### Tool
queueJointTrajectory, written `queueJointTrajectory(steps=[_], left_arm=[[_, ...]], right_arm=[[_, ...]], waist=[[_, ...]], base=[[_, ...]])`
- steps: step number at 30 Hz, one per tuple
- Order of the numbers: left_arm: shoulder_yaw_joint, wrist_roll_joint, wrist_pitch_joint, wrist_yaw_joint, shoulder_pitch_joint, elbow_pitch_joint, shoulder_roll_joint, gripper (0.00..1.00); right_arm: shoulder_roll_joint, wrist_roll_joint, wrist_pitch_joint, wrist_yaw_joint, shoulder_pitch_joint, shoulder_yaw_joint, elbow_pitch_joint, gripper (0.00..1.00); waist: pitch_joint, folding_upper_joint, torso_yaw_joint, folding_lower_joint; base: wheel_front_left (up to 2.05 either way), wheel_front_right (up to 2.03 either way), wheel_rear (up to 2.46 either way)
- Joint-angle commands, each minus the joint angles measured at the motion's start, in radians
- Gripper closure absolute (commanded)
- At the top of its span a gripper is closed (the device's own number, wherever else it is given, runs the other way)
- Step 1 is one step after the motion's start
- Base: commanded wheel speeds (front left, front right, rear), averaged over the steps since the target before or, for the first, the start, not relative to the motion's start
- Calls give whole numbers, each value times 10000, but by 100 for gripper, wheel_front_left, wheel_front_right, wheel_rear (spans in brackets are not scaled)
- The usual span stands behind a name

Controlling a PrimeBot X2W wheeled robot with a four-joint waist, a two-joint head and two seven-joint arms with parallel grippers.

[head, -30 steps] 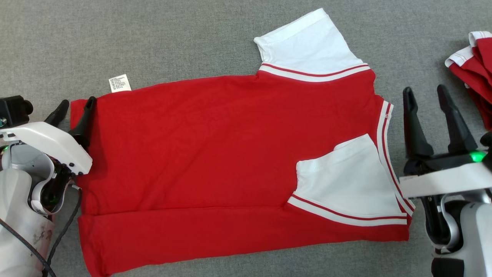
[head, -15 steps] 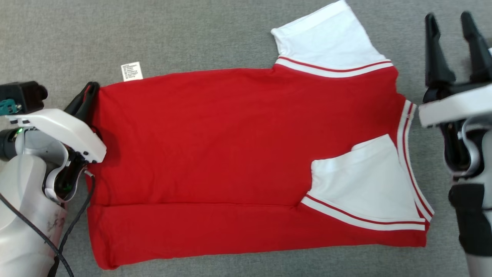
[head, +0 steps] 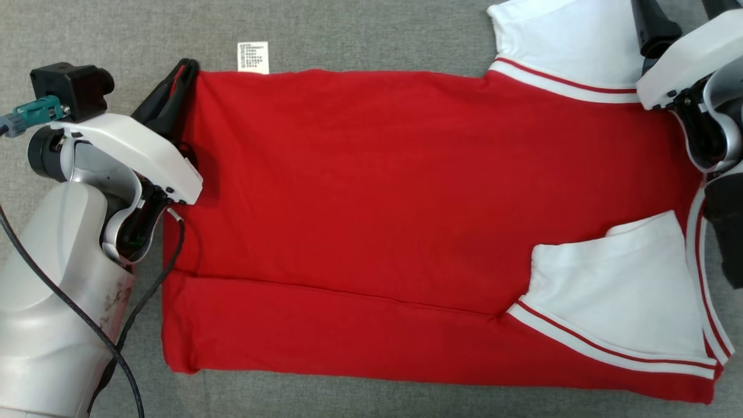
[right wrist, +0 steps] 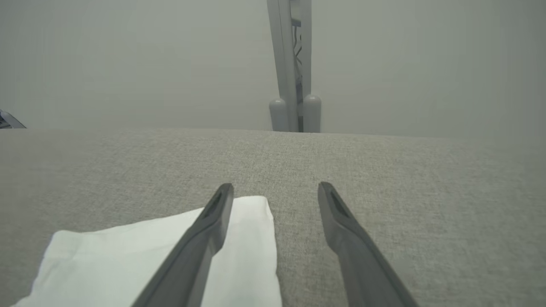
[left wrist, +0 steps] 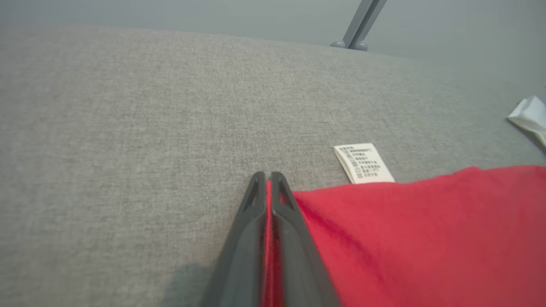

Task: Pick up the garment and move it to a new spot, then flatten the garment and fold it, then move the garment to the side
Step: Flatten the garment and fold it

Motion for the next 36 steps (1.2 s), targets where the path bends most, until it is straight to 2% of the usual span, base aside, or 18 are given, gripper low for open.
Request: queueJointTrajectory(steps=[1,11,12,13,14,15,17,26,36], left_arm=[[-131,103,15,10,-61,222,-79,100],[-281,138,-195,-49,-294,516,-223,100],[-288,140,-238,-56,-288,531,-236,100],[-291,145,-276,-58,-310,546,-245,100],[-279,142,-324,-59,-340,565,-248,100],[-265,134,-377,-58,-365,582,-251,100],[-233,123,-491,-59,-402,620,-239,100],[-12,-33,-857,-84,-345,145,18,100],[266,135,-870,708,781,-1731,797,100]], right_arm=[[-129,90,283,3,-352,155,370,0],[-415,793,1956,3,-1115,1508,1188,0],[-476,882,2117,5,-1151,1646,1181,17],[-517,1005,2278,5,-1185,1759,1161,54],[-571,1119,2364,5,-1216,1867,1106,69],[-631,1241,2416,3,-1252,1958,1031,100],[-748,1519,2561,2,-1237,2177,835,100],[-1305,2111,1624,2,-1266,2171,-199,100],[-1556,2044,1121,3,-224,1776,-2122,100]], waist=[[172,0,155,0],[384,0,178,0],[388,0,175,0],[386,0,172,0],[380,0,167,0],[370,0,162,0],[330,0,147,0],[-24,0,17,0],[-661,0,-358,0]], base=[[0,0,0],[0,0,0],[0,0,0],[0,0,0],[0,0,0],[0,0,0],[0,0,0],[0,0,0],[0,0,0]])
